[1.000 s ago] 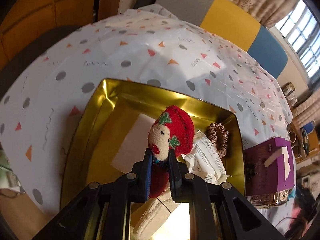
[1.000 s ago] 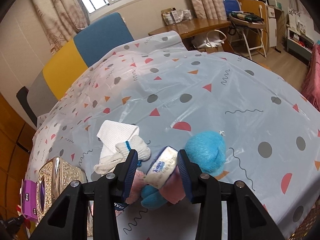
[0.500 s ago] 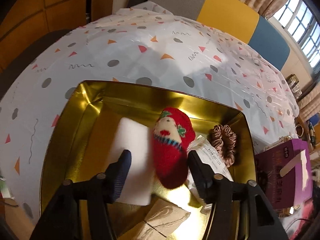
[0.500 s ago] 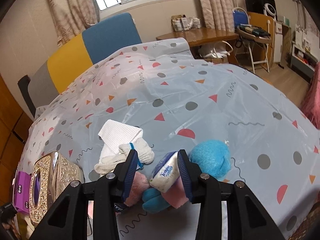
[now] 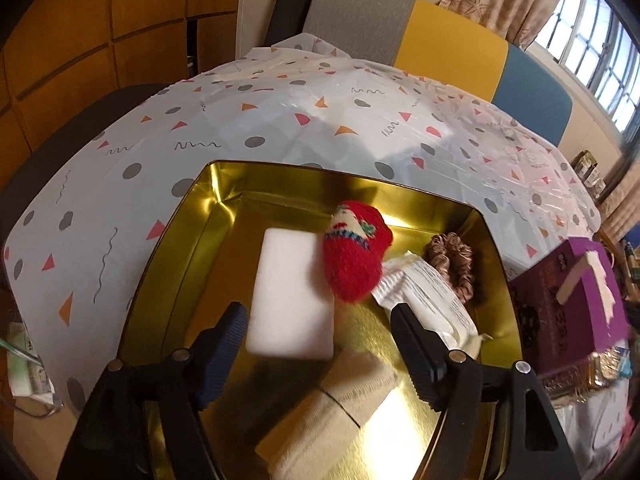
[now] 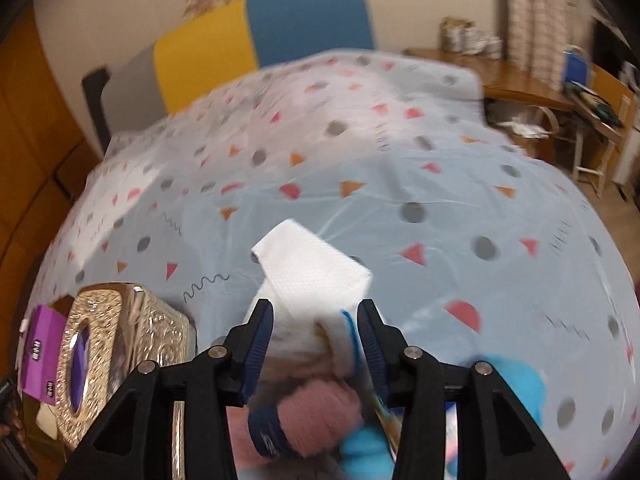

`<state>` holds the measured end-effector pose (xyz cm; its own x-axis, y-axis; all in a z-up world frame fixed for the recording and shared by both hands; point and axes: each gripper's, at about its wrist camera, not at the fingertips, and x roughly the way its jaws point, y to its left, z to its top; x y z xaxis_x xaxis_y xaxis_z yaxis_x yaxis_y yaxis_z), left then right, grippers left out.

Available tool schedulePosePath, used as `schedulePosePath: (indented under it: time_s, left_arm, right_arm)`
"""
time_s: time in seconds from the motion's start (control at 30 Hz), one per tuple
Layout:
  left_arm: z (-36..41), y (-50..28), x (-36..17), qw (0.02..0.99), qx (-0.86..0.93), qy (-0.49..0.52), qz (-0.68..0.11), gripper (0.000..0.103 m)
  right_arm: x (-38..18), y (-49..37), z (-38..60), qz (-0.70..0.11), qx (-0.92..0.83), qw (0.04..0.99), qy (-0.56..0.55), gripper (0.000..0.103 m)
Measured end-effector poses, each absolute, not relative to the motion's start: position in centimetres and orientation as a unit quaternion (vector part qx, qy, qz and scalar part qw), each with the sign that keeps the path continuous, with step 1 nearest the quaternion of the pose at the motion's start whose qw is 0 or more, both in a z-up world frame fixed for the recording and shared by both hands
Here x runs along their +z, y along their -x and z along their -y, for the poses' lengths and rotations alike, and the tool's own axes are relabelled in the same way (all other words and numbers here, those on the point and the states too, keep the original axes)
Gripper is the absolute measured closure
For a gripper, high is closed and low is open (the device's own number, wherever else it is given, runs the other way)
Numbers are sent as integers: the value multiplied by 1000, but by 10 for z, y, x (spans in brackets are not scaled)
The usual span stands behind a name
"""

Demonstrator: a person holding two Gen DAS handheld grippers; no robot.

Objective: Organize soft objects
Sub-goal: 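Release the Santa in the tray with left gripper while right gripper lifts the waffle cloth, then carry the white waffle cloth into the gold tray with the right gripper and release it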

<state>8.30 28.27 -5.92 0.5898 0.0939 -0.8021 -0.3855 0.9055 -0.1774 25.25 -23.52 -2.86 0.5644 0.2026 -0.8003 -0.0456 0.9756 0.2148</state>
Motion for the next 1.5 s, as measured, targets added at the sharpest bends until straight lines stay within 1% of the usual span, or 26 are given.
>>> schedulePosePath:
  time_s: [0.07, 0.13, 0.17, 0.2, 0.33, 0.5, 0.63, 0.67, 0.7, 0.73, 0.77, 0.8, 0.9, 1.07, 1.23, 1.43, 1.5]
  left_arm:
    - [-281, -75, -59, 875, 135, 176, -431, 28]
    - [-282, -69, -61, 872, 135, 186, -432, 28]
    - [-282, -66, -62, 870, 136, 188, -435, 28]
    - [-282, -64, -62, 870, 138, 186, -436, 28]
    - [-288, -59, -63, 867, 151, 186, -437, 28]
    - [-289, -61, -65, 867, 155, 187, -435, 28]
    - [-284, -62, -64, 869, 149, 185, -434, 28]
    - [-283, -61, -63, 870, 146, 187, -432, 28]
    - [-282, -60, -62, 871, 145, 188, -430, 28]
    - [-280, -60, -61, 872, 144, 187, -428, 28]
    - [-279, -59, -60, 873, 142, 186, -429, 28]
    - [-278, -58, -60, 873, 140, 187, -428, 28]
    - [-274, -51, -54, 877, 132, 188, -423, 28]
    - [-268, -39, -44, 886, 125, 177, -411, 28]
    - [-261, -28, -35, 894, 118, 162, -401, 28]
    - [-256, -14, -28, 899, 114, 150, -396, 27]
    - [-253, -9, -23, 903, 115, 137, -390, 26]
  right_arm:
    - [-39, -279, 228, -488, 82, 866, -74, 58]
    - [-51, -304, 223, -515, 94, 849, -66, 51]
    - [-55, -312, 222, -523, 92, 845, -62, 36]
    - [-60, -322, 221, -531, 95, 840, -59, 29]
    - [-76, -352, 221, -557, 93, 824, -57, 28]
    - [-98, -366, 214, -593, 107, 797, -47, 28]
    - [-102, -353, 194, -590, 134, 796, 5, 26]
    - [-103, -346, 188, -585, 138, 799, 22, 29]
    - [-104, -339, 180, -580, 138, 802, 47, 39]
    - [-104, -333, 173, -572, 136, 806, 74, 45]
    - [-102, -328, 169, -566, 141, 808, 80, 66]
    - [-99, -325, 167, -564, 142, 810, 80, 91]
    - [-92, -317, 163, -559, 126, 815, 89, 96]
    - [-57, -304, 172, -524, 121, 842, 39, 96]
    - [-18, -291, 178, -499, 120, 858, 14, 95]
    - [16, -270, 172, -471, 122, 873, 10, 95]
    - [19, -269, 167, -467, 118, 876, 13, 95]
